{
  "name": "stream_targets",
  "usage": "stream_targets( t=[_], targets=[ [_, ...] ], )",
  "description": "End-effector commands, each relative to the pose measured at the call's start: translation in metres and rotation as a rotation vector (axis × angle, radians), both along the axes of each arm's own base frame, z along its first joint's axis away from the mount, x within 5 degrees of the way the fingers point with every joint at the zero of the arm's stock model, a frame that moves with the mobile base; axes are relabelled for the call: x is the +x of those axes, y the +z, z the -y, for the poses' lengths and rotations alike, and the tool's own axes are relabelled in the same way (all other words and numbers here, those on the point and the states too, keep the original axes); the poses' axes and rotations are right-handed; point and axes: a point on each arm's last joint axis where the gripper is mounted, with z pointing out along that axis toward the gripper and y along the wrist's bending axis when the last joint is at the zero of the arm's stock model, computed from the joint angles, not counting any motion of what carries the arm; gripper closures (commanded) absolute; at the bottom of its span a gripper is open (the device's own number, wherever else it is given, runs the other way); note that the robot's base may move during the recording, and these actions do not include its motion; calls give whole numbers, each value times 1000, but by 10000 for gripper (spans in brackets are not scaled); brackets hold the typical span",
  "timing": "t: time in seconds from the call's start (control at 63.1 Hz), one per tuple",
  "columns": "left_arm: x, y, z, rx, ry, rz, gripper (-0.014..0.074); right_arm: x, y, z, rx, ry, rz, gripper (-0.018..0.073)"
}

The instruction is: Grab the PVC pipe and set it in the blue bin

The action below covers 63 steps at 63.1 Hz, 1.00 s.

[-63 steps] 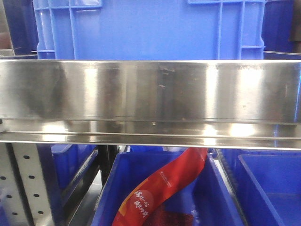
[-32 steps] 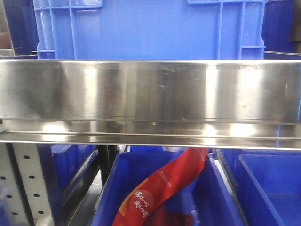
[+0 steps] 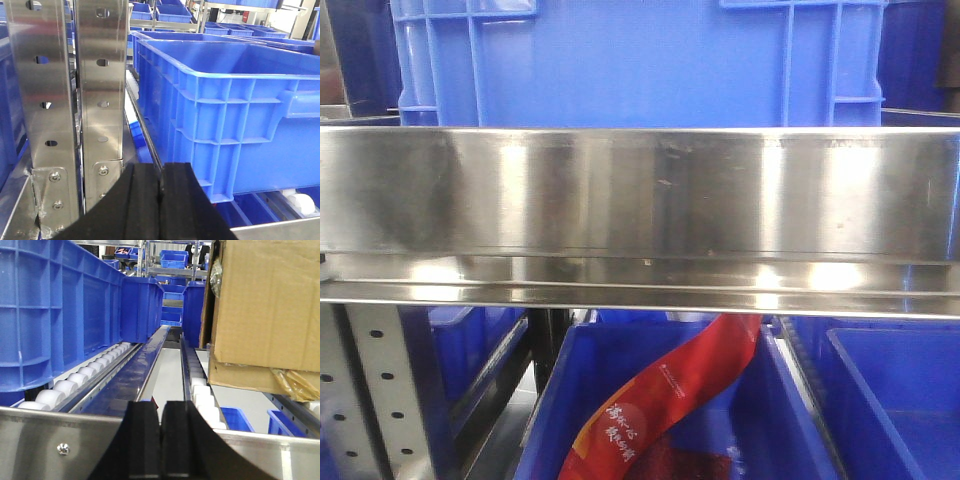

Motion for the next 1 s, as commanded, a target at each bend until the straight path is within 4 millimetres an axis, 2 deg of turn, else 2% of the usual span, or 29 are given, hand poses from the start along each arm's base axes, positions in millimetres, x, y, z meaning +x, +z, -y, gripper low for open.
stream_targets(
  t=[0.0, 0.73, 0.872, 0.983],
  targets=[
    [-1, 2, -1, -1, 6, 17, 708, 0, 2, 0, -11, 1, 19, 728],
    [-1, 2, -1, -1, 6, 17, 708, 0, 2, 0, -11, 1, 19, 728],
    [-8, -6, -3, 44, 12, 27, 708, 0, 2, 0, -11, 1, 19, 728],
    [-21, -23, -9, 128, 35, 72, 708, 0, 2, 0, -11, 1, 19, 728]
  ],
)
